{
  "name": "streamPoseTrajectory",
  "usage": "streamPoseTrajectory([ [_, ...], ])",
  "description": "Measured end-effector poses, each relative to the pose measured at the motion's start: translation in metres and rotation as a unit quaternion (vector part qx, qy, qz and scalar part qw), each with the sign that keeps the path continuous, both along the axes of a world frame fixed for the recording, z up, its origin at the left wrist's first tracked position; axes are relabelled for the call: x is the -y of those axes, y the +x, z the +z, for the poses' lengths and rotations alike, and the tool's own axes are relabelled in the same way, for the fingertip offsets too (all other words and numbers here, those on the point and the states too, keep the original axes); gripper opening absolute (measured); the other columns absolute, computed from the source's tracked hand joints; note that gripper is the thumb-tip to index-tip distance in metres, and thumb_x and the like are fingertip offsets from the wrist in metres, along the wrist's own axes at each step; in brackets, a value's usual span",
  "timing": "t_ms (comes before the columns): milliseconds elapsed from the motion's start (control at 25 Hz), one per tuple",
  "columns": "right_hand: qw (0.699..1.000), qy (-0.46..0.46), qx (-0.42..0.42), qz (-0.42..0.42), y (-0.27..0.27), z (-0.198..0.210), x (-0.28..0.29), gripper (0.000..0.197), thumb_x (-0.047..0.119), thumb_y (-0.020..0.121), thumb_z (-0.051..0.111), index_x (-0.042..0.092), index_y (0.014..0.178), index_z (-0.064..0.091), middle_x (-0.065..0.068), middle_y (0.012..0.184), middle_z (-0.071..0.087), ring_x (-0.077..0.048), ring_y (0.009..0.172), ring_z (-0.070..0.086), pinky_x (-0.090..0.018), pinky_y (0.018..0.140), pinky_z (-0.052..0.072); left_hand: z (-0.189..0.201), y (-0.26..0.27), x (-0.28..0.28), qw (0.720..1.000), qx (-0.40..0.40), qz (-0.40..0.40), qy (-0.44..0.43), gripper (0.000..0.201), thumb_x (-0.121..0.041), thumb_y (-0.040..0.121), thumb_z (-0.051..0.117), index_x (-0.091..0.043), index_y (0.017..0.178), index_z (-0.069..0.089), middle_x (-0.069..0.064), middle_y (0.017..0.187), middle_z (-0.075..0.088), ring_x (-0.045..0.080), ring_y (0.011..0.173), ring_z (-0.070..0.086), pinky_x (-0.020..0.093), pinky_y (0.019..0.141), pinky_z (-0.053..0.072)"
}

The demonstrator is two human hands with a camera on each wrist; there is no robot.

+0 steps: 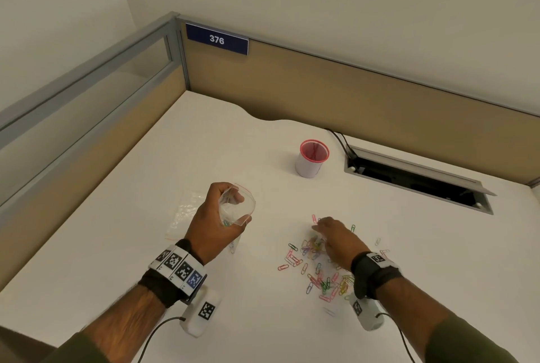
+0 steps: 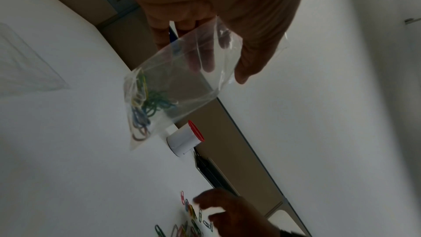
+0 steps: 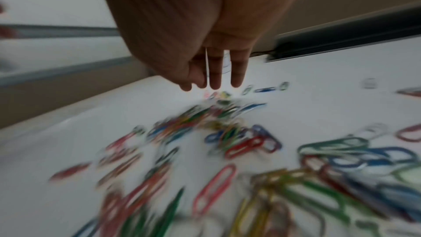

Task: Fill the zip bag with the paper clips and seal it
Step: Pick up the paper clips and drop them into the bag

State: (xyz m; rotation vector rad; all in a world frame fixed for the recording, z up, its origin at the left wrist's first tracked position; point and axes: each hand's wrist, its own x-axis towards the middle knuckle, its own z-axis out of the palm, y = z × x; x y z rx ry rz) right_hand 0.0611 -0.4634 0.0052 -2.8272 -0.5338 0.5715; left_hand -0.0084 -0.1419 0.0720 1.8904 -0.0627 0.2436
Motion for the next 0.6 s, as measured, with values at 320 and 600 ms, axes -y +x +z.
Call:
streamPoseTrajectory([
  [320,0.992,-0.087,-0.054,-0.072,0.022,-0.014,0.025,0.084,-0.003,0.083,0.05,0.03,0.15,0.011,-0.004,0.161,-0.003,-0.028,0.148,0.0,-0.05,0.118,0.022,0.005,-0.002,0.021,1.0,-0.002,-0.01,0.013,0.052,-0.025,0.073,0.076,-0.02,0.115,0.045,-0.015,0.102,0.059,0.006,0.106,0.06,0.007,0.091,0.043],
  [600,0.999,-0.002,-0.008,-0.034,-0.043,-0.01,0.034,0.073,-0.006,0.087,0.044,0.022,0.15,0.021,0.003,0.161,0.01,-0.021,0.148,0.013,-0.035,0.119,0.02,0.005,0.001,0.039,1.0,-0.001,-0.019,0.012,0.053,-0.005,0.077,0.081,-0.016,0.114,0.045,-0.007,0.103,0.061,0.008,0.105,0.061,0.007,0.091,0.043],
])
